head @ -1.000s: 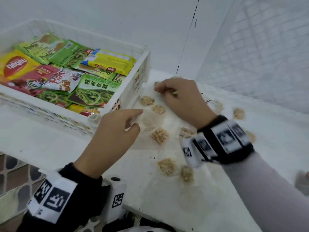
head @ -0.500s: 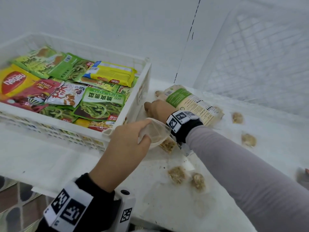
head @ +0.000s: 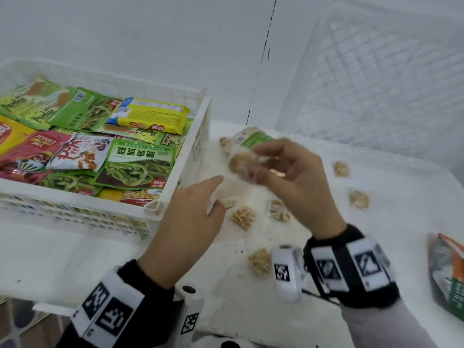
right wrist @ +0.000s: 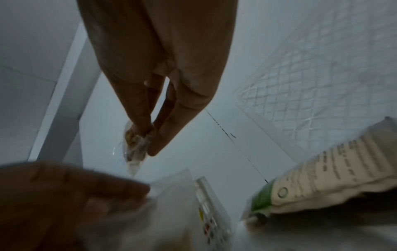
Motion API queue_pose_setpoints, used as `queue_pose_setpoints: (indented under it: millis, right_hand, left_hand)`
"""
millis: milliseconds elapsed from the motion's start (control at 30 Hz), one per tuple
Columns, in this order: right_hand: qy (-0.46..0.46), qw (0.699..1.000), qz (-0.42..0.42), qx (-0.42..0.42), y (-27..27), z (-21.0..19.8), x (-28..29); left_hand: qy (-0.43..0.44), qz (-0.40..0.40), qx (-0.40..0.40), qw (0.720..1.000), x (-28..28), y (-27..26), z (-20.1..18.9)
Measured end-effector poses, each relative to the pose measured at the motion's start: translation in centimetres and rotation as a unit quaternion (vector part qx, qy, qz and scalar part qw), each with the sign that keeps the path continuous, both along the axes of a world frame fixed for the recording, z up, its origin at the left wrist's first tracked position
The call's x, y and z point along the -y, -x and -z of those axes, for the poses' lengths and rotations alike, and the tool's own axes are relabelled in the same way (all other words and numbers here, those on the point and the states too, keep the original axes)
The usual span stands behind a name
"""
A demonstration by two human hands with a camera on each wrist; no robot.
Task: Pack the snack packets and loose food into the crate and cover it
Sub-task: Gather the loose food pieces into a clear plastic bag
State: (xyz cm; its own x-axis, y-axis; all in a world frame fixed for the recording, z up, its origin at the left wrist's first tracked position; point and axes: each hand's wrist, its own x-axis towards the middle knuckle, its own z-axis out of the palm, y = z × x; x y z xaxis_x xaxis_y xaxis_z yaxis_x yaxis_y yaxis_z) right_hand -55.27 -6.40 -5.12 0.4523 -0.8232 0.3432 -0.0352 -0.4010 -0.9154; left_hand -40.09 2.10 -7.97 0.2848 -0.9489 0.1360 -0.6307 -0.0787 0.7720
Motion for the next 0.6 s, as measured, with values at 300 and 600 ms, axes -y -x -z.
queue_pose_setpoints:
  millis: [300,600]
  right_hand:
    - [0.295,0.934,0.044,-0.197,0.0,3.1,-2.7]
    - [0.272,0.854,0.001,-0.444,-0.9,2.5,-2.4]
  left_hand:
    - [-0.002,0.010,-0.013,1.000,0.7,0.7,0.0]
    - [0.017,0.035,0.031,0.999,0.6,2.6,-0.3]
